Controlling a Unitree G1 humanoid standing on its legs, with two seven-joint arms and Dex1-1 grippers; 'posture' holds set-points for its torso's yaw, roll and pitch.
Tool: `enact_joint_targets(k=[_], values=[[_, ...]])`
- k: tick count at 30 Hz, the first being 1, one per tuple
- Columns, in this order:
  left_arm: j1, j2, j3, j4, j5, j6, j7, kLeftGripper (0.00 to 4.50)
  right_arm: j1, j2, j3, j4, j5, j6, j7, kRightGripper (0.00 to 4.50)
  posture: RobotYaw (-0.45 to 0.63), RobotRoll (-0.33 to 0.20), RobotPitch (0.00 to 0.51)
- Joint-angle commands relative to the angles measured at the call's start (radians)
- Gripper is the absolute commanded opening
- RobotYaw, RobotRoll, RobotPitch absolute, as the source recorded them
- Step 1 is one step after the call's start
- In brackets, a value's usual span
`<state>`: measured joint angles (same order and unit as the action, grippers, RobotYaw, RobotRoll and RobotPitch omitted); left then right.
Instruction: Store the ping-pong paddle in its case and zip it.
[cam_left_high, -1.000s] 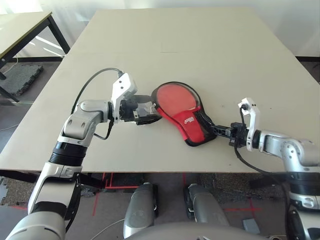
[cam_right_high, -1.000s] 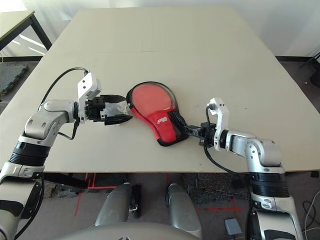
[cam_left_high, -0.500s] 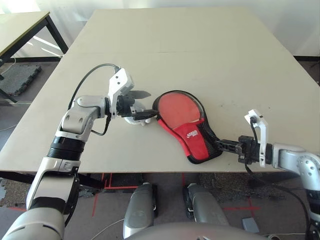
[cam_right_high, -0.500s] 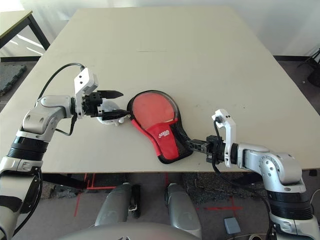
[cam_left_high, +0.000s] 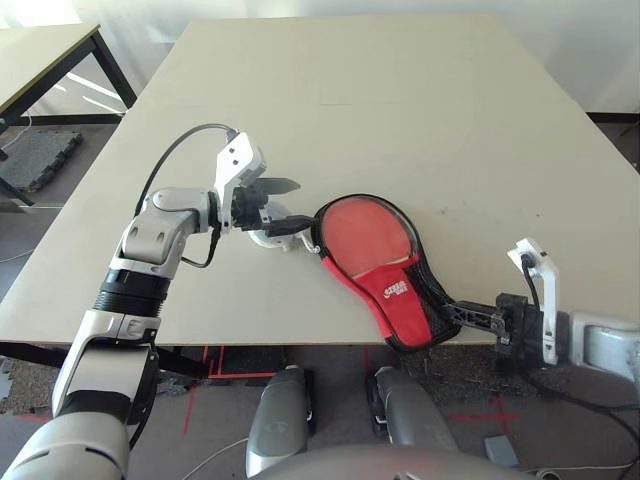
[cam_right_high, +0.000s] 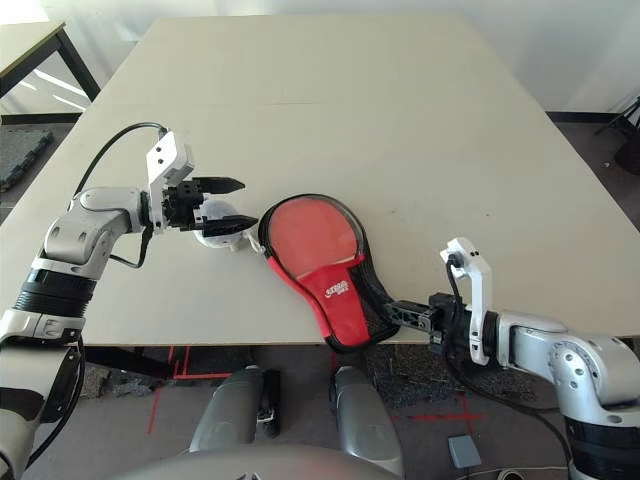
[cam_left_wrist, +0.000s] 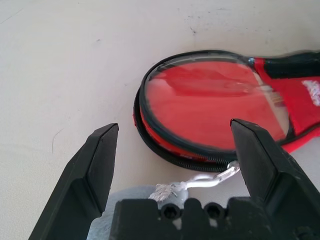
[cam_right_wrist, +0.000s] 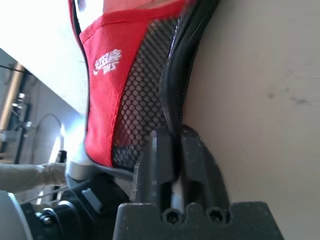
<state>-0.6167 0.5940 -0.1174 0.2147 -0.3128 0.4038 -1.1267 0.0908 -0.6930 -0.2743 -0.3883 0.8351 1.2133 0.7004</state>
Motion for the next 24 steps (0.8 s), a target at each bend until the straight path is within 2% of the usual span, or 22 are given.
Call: enact_joint_targets(k=[1, 3, 4, 6, 9, 13, 17, 24], values=[[-0.010, 0.000, -0.005, -0.004, 0.006, 0.000, -0.012, 4.50, -0.017, -0.037, -0.025, 0.020, -0.020, -0.084, 0.039, 1.48, 0.05, 0.000, 0.102], [-0.003, 0.009, -0.005, -0.022, 0.007, 0.005, -0.014, 4.50, -0.044, -0.075, -0.075, 0.058, -0.008, -0.134, 0.094, 2.30, 0.05, 0.000, 0.101], [-0.001, 0.011, -0.006, -0.025, 0.008, 0.005, -0.016, 4.50, -0.052, -0.089, -0.088, 0.073, -0.004, -0.146, 0.112, 2.56, 0.05, 0.000, 0.100], [0.003, 0.015, -0.001, -0.029, 0.007, 0.007, -0.013, 4.50, -0.082, -0.125, -0.082, 0.114, -0.040, -0.204, 0.138, 3.36, 0.05, 0.000, 0.100], [0.009, 0.026, 0.009, -0.039, 0.000, 0.018, -0.010, 4.50, -0.199, -0.114, -0.043, 0.197, -0.100, -0.296, 0.123, 4.47, 0.05, 0.000, 0.099], [0.017, 0.035, 0.025, -0.052, -0.006, 0.020, -0.003, 4.50, -0.335, -0.046, 0.062, 0.241, -0.165, -0.368, 0.103, 4.47, 0.06, 0.000, 0.096], [0.026, 0.041, 0.045, -0.065, -0.012, 0.036, 0.005, 4.50, -0.455, 0.027, 0.229, 0.299, -0.273, -0.461, 0.129, 4.47, 0.07, 0.000, 0.095], [0.054, 0.049, 0.061, -0.102, -0.017, 0.067, 0.018, 4.50, -0.619, 0.079, 0.420, 0.481, -0.452, -0.619, 0.206, 4.47, 0.09, 0.000, 0.097]])
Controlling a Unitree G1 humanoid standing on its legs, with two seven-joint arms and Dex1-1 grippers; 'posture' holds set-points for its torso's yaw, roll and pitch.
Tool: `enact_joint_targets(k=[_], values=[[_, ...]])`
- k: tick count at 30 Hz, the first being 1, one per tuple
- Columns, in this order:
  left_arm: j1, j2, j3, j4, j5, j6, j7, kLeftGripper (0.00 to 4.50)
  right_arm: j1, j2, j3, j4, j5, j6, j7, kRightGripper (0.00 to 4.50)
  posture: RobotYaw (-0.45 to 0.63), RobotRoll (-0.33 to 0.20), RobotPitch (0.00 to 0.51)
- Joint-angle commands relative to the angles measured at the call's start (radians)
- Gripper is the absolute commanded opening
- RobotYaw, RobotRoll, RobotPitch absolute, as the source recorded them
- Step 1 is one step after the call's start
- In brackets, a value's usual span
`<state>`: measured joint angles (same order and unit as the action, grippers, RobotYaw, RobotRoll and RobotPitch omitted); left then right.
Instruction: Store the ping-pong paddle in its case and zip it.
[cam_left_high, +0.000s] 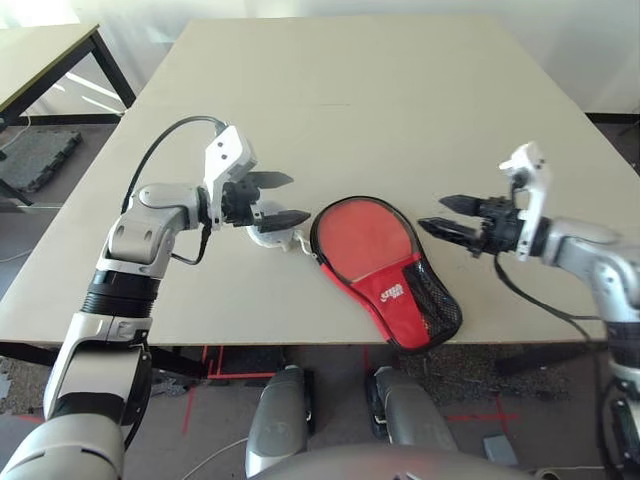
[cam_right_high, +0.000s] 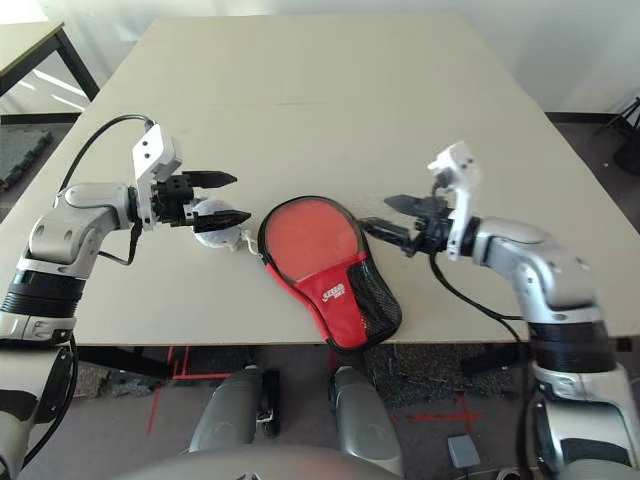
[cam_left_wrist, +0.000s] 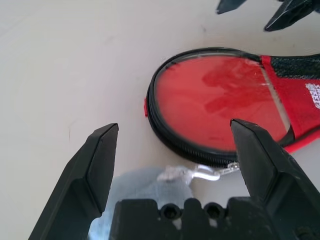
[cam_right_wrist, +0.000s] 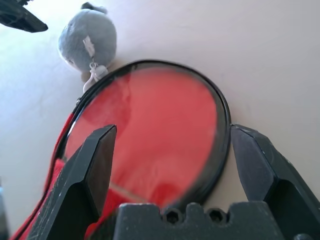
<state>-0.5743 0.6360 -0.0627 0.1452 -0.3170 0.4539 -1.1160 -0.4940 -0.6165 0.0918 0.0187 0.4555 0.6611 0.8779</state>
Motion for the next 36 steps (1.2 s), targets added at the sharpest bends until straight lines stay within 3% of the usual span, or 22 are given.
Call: enact_joint_targets(k=[1, 7, 18, 36], values=[[0.015, 0.006, 0.009, -0.039, -0.014, 0.021, 0.009, 4.50, -0.047, 0.008, 0.064, 0.095, -0.084, -0.080, 0.042, 4.47, 0.10, 0.000, 0.100], [0.045, 0.006, 0.032, -0.084, -0.023, 0.044, 0.034, 4.50, -0.112, 0.061, 0.125, 0.213, -0.161, -0.158, 0.102, 4.47, 0.13, 0.000, 0.105], [0.078, 0.011, 0.042, -0.138, -0.052, 0.073, 0.070, 4.50, -0.109, 0.122, 0.135, 0.299, -0.206, -0.177, 0.135, 4.47, 0.16, 0.000, 0.102], [0.102, 0.080, 0.031, -0.135, -0.006, 0.058, 0.076, 4.50, -0.085, 0.124, 0.193, 0.363, -0.345, -0.280, 0.155, 4.47, 0.17, 0.000, 0.105]])
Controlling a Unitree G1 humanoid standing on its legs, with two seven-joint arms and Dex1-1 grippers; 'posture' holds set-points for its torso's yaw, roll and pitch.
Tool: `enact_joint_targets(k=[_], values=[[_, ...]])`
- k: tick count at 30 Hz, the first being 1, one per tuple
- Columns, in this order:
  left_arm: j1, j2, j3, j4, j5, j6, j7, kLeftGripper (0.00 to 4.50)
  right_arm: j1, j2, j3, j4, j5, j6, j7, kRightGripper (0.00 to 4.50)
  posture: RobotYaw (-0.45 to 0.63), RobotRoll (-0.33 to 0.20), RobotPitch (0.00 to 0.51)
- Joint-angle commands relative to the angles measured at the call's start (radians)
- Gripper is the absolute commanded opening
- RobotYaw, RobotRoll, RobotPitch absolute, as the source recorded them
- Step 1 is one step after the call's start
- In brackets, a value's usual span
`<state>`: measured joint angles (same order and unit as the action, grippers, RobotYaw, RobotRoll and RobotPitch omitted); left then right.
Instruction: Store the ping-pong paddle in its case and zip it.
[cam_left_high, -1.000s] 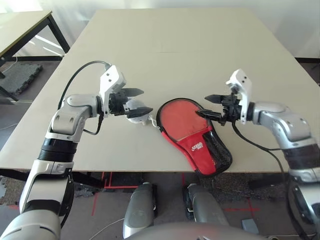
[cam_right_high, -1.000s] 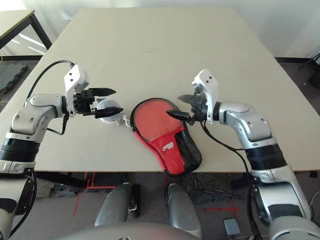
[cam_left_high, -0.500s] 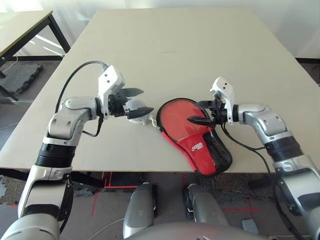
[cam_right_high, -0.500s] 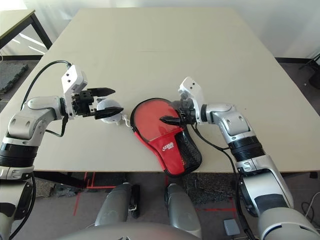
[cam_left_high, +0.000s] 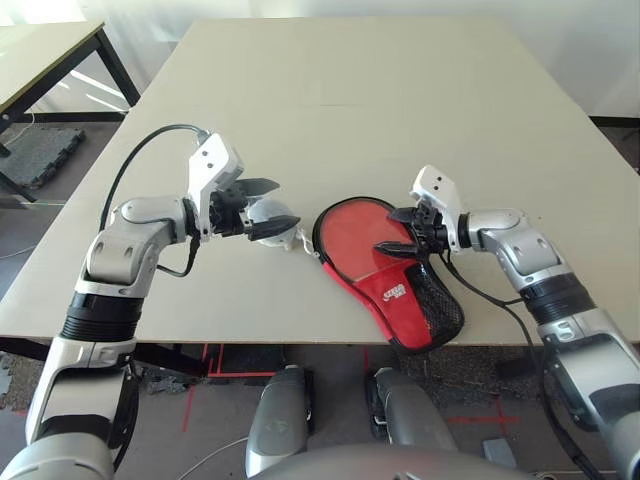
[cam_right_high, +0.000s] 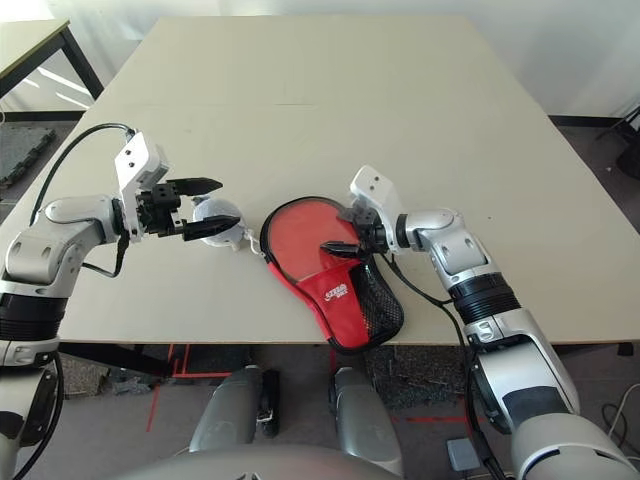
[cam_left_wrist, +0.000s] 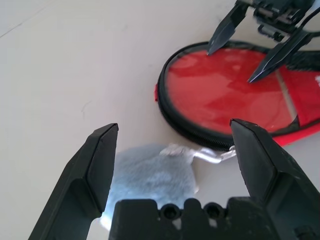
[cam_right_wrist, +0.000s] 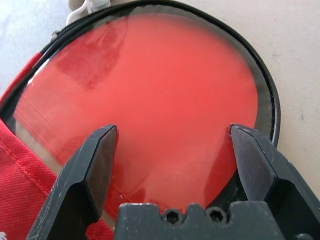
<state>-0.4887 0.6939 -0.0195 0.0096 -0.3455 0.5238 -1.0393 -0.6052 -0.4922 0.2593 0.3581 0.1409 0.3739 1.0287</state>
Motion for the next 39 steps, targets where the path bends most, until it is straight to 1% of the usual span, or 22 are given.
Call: enact_joint_targets(k=[1, 4, 7, 11, 18, 20, 23, 27, 30, 33, 34, 35, 39], values=[[0.016, 0.029, -0.019, 0.006, 0.032, -0.018, -0.005, 4.50, 0.029, 0.001, 0.028, 0.021, -0.035, 0.003, 0.004, 4.47, 0.17, 0.000, 0.106], [0.018, 0.040, -0.035, 0.021, 0.053, -0.033, -0.011, 4.50, 0.035, 0.003, 0.034, 0.013, -0.044, -0.004, 0.002, 4.47, 0.16, 0.000, 0.109], [0.014, 0.052, -0.064, 0.048, 0.096, -0.064, -0.015, 4.50, 0.039, 0.002, 0.037, 0.011, -0.053, -0.014, 0.000, 4.47, 0.16, 0.000, 0.112], [-0.001, 0.049, -0.093, 0.086, 0.137, -0.095, -0.014, 4.50, 0.044, 0.005, 0.031, 0.004, -0.054, -0.011, -0.002, 4.47, 0.16, 0.000, 0.114], [-0.054, 0.041, -0.189, 0.225, 0.301, -0.238, 0.017, 4.50, 0.050, 0.009, 0.025, -0.016, -0.048, 0.004, -0.008, 4.47, 0.15, 0.000, 0.117], [-0.066, 0.033, -0.206, 0.257, 0.328, -0.265, 0.019, 4.50, 0.051, 0.010, 0.023, -0.021, -0.046, 0.008, -0.009, 4.47, 0.14, 0.000, 0.118], [-0.085, 0.017, -0.225, 0.301, 0.363, -0.296, 0.031, 3.83, 0.053, 0.012, 0.019, -0.027, -0.044, 0.013, -0.013, 4.50, 0.14, 0.000, 0.118], [-0.105, -0.019, -0.229, 0.345, 0.385, -0.312, 0.052, 2.38, 0.055, 0.016, 0.016, -0.034, -0.043, 0.020, -0.018, 4.50, 0.14, 0.000, 0.118], [-0.139, -0.073, -0.217, 0.377, 0.391, -0.318, 0.100, 1.31, 0.059, 0.017, 0.013, -0.038, -0.042, 0.024, -0.022, 4.50, 0.13, 0.000, 0.120], [-0.180, -0.106, -0.218, 0.425, 0.445, -0.360, 0.192, 0.39, 0.063, 0.018, 0.012, -0.043, -0.042, 0.028, -0.026, 4.50, 0.13, 0.000, 0.120], [-0.192, -0.115, -0.219, 0.441, 0.465, -0.376, 0.221, 0.17, 0.065, 0.018, 0.011, -0.045, -0.042, 0.029, -0.027, 4.50, 0.13, 0.000, 0.121], [-0.207, -0.122, -0.220, 0.459, 0.486, -0.392, 0.252, 0.09, 0.067, 0.018, 0.011, -0.047, -0.042, 0.030, -0.027, 4.50, 0.13, 0.000, 0.121], [-0.279, -0.148, -0.237, 0.548, 0.548, -0.451, 0.322, 0.08, 0.080, 0.018, 0.011, -0.059, -0.042, 0.037, -0.031, 4.50, 0.12, 0.000, 0.122]])
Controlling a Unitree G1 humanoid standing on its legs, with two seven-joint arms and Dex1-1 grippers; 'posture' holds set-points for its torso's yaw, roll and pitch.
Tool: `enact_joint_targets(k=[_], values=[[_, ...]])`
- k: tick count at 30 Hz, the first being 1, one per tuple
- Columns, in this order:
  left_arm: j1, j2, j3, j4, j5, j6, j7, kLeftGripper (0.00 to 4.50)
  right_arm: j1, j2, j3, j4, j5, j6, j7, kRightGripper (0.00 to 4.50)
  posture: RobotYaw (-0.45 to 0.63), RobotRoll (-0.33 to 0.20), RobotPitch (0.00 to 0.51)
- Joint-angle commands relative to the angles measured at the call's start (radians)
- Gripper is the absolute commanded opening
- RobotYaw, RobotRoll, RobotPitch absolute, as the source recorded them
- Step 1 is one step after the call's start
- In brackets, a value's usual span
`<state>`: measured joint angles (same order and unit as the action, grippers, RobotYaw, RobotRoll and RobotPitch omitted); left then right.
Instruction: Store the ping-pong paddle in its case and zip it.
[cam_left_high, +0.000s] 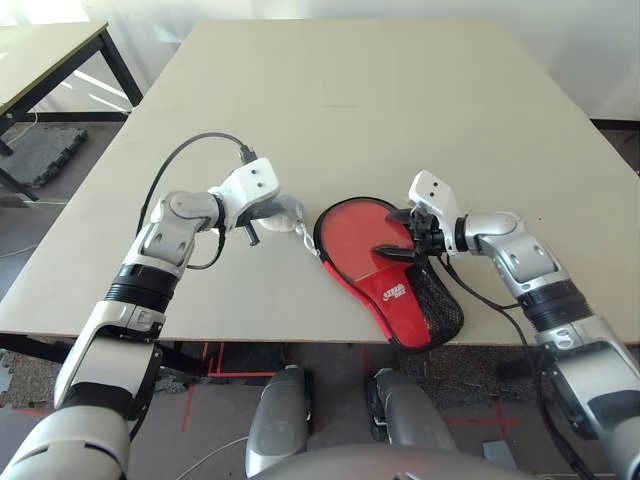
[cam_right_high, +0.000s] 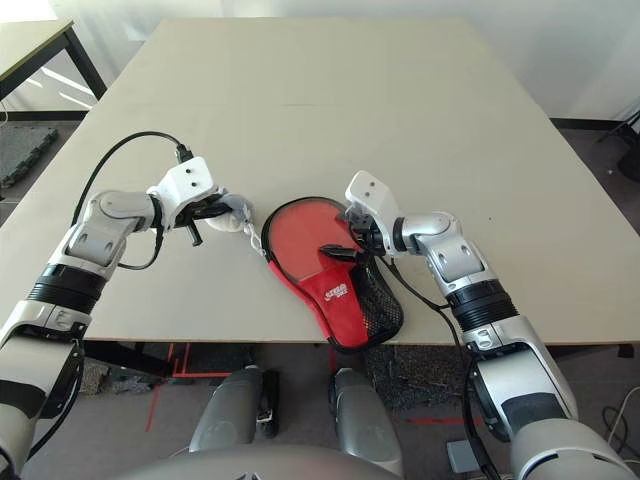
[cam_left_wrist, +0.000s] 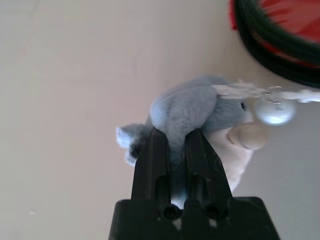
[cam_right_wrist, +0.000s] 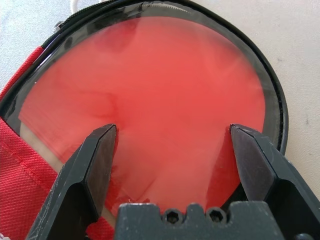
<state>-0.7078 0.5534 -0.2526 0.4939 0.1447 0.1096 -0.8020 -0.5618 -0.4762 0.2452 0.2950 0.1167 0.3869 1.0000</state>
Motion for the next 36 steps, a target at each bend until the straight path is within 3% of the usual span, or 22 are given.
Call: enact_joint_targets(k=[1, 16, 23, 32, 36], values=[[-0.079, -0.013, -0.007, 0.085, 0.073, -0.052, 0.103, 0.08, 0.039, 0.003, 0.025, 0.001, -0.018, 0.026, -0.004, 4.50, 0.12, 0.000, 0.122], [-0.382, -0.109, -0.116, 0.532, 0.254, -0.251, 0.224, 0.08, 0.081, 0.013, 0.015, -0.047, -0.013, 0.063, -0.019, 4.50, 0.10, 0.000, 0.121], [-0.502, -0.217, -0.145, 0.721, 0.307, -0.304, 0.326, 0.08, 0.095, 0.015, 0.012, -0.063, -0.012, 0.075, -0.025, 4.50, 0.09, 0.000, 0.122], [-0.581, -0.336, -0.148, 0.817, 0.347, -0.333, 0.511, 0.08, 0.114, 0.018, 0.010, -0.093, -0.005, 0.092, -0.041, 4.50, 0.06, 0.000, 0.120], [-0.583, -0.395, -0.149, 0.828, 0.346, -0.374, 0.514, 0.08, 0.119, 0.019, 0.004, -0.109, -0.001, 0.105, -0.049, 4.50, 0.04, 0.000, 0.120]])
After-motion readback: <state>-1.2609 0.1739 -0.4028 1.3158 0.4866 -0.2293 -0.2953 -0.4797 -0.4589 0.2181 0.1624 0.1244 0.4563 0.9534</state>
